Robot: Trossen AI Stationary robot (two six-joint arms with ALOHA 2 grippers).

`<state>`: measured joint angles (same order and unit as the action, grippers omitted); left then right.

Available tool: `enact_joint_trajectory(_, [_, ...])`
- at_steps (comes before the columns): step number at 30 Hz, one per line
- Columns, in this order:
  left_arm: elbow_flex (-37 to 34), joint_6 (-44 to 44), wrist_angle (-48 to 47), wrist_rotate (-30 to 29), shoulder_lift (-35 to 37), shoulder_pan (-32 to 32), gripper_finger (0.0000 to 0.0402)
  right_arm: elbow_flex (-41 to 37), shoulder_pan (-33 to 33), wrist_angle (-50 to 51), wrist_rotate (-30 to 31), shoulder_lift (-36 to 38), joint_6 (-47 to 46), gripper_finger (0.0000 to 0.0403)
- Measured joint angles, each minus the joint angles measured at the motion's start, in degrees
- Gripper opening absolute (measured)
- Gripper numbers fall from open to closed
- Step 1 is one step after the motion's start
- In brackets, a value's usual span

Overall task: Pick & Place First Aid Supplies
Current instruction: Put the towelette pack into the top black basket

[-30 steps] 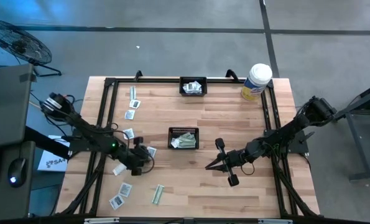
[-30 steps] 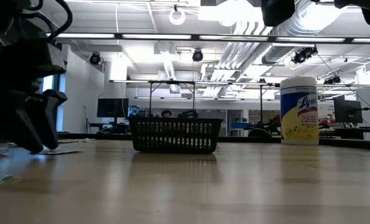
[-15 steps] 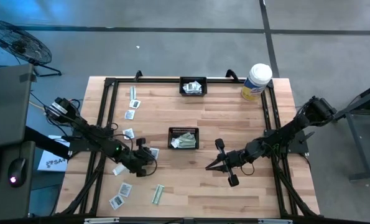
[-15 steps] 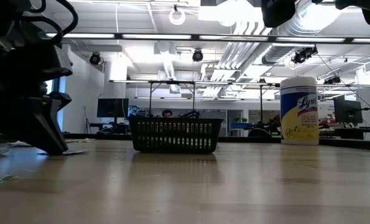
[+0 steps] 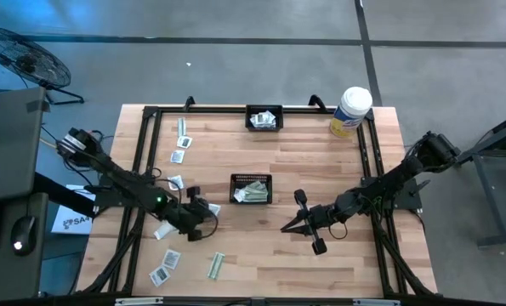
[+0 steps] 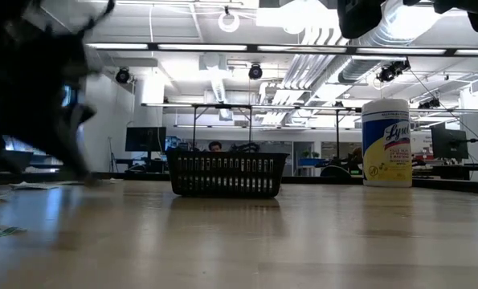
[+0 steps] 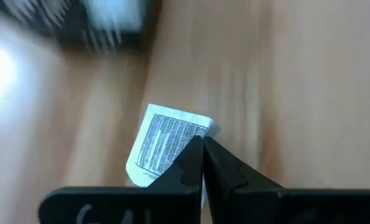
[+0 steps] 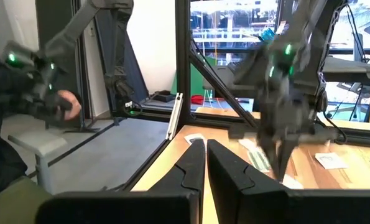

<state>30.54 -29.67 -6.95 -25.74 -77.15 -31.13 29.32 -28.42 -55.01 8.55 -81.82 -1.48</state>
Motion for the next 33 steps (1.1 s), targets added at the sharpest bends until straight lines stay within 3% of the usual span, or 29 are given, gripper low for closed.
enact_joint_trajectory(4, [5.62,3.59,-7.47,-0.29,5.33,5.44,0.0,0.0,-1.11,-0.15,2.29,-1.71,-0.22,0.0012])
enact_joint_trajectory(10, [14.03,17.32,-6.89,5.27,7.22,20.71,0.0,0.0,-1.36,-2.35,4.54,-8.91,-6.21,0.0012])
enact_joint_trajectory(15, [22.0,26.41,-4.97,13.32,0.31,37.49,0.0,0.15,-1.38,-3.85,4.55,-14.11,-10.69,0.0012])
enact_joint_trajectory(20, [31.09,34.14,-3.91,22.62,-10.46,49.66,0.0,0.24,-1.38,-3.9,4.4,-14.97,-13.02,0.0012])
enact_joint_trajectory(25, [36.87,36.79,-1.11,30.99,-18.04,57.07,0.0,0.24,-1.36,-3.92,3.17,-14.6,-13.53,0.0012])
enact_joint_trajectory(33, [39.32,37.21,6.5,36.83,-24.91,62.31,0.0,0.24,-1.38,-3.48,2.41,-14.56,-12.75,0.0012])
